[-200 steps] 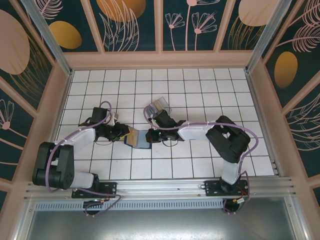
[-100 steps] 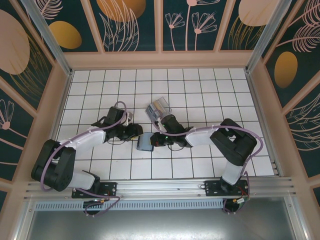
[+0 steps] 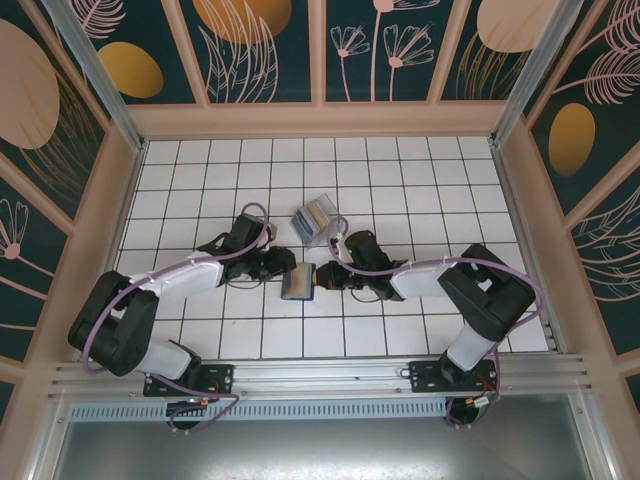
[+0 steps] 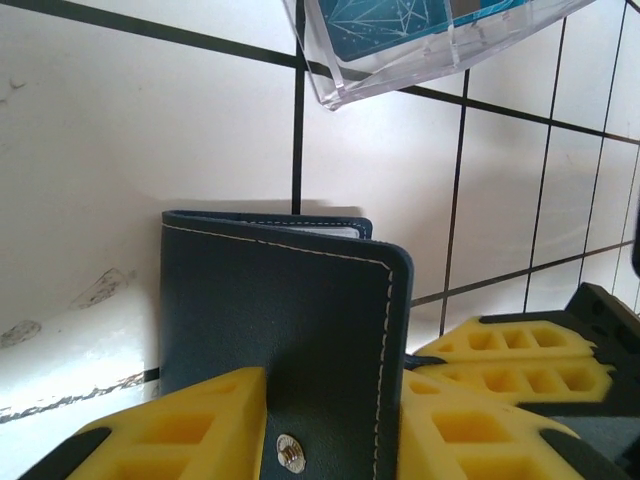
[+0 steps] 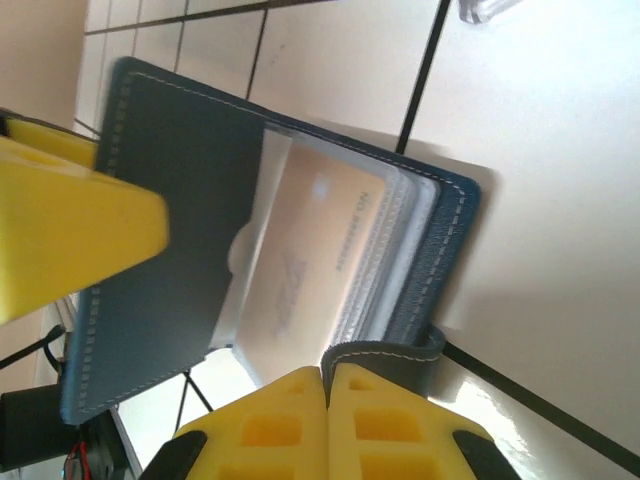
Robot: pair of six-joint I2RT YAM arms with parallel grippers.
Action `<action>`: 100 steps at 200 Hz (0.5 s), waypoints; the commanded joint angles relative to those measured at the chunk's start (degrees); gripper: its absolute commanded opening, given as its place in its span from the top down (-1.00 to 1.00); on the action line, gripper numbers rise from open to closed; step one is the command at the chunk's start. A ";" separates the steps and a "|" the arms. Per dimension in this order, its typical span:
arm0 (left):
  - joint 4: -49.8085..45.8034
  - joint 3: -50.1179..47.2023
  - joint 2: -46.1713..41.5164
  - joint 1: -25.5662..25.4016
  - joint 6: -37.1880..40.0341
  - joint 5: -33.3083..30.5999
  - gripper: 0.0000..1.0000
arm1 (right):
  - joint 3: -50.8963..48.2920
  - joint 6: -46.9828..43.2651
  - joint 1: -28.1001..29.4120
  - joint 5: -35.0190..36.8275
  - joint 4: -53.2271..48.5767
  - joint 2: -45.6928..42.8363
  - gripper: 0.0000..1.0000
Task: Put the credit cards into the card holder
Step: Close the card holder at the center of the table.
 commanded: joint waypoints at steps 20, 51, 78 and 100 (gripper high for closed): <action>-0.18 2.88 4.26 -2.46 0.56 1.13 0.14 | -1.86 0.38 -0.39 -0.50 3.36 -4.23 1.00; 0.63 2.93 3.92 -2.87 0.43 -0.27 -0.09 | -2.74 0.41 -0.95 0.45 2.86 -6.09 0.67; 1.95 2.51 6.49 -2.87 0.21 0.14 -0.09 | -1.91 -0.23 -1.58 -0.05 0.57 -6.12 0.60; 2.69 1.97 8.39 -2.87 0.05 -0.30 -0.07 | -0.83 -1.52 -1.58 -0.27 -1.85 -6.20 0.63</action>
